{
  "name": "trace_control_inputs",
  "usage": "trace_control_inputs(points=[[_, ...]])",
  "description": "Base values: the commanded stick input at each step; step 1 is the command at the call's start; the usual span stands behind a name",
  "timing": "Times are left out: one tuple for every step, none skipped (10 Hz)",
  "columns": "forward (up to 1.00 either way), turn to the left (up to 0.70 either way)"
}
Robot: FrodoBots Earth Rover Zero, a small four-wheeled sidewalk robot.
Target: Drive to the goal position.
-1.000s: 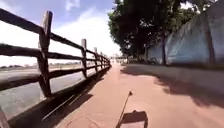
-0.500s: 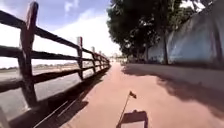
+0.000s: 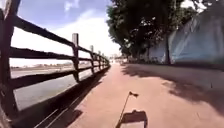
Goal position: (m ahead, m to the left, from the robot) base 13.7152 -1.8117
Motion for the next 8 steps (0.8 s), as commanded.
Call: trace_control_inputs(points=[[0.7, -0.08], [0.7, -0.08], [0.7, -0.08], [0.7, -0.08], [0.7, -0.08], [0.7, -0.08], [0.7, -0.08], [0.7, -0.08]])
